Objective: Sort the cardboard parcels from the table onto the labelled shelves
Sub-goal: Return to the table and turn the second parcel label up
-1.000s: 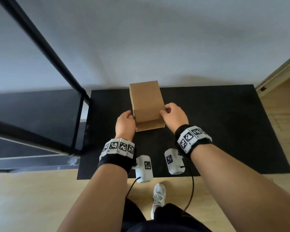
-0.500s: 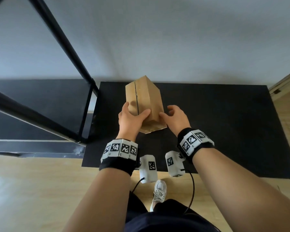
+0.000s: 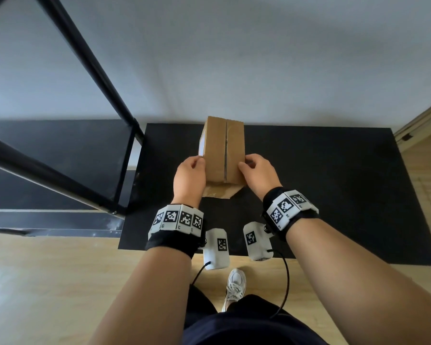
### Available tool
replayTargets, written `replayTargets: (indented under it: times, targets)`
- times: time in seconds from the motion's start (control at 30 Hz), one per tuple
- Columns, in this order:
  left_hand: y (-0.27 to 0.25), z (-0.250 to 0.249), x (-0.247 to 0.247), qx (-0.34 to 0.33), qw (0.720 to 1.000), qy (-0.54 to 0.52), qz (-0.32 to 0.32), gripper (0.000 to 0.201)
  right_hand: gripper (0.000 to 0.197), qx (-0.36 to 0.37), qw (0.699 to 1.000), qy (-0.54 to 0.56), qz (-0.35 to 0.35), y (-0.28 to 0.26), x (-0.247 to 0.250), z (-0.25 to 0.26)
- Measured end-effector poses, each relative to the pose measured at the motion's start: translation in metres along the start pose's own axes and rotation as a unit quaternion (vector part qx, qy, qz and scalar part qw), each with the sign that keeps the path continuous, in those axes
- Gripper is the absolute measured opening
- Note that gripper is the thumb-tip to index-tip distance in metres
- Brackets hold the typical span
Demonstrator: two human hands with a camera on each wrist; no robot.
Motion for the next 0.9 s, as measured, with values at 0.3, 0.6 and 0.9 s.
replayTargets:
  times: [0.3,0.6,0.9]
  targets:
    - [-0.001,0.006,0.004,-0.029,0.999,0.023,0.032,0.043,0.048,-0.034,0.998,-0.050,0.022,-0.003,-0.006,-0.012]
    - [-0.011,0.025,-0.008,-0.004,0.998,0.049,0.025,0.056,0.045,-0.025,0.999,-0.002,-0.023,-0.007,0.009,-0.016]
    - [-0.011,0.026,-0.002,0.001,0.998,0.055,0.016,0.058,0.069,-0.009,0.997,-0.067,0.040,-0.006,-0.002,-0.008]
Point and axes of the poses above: each hand's wrist, its own y-axis towards the middle knuckle, its own x-axis out of the back of the hand, z = x × y, the point moved 6 cm from there along y, towards the middle knuckle, and after that the axes turned 11 degrees about -x, right-handed, at the moved point
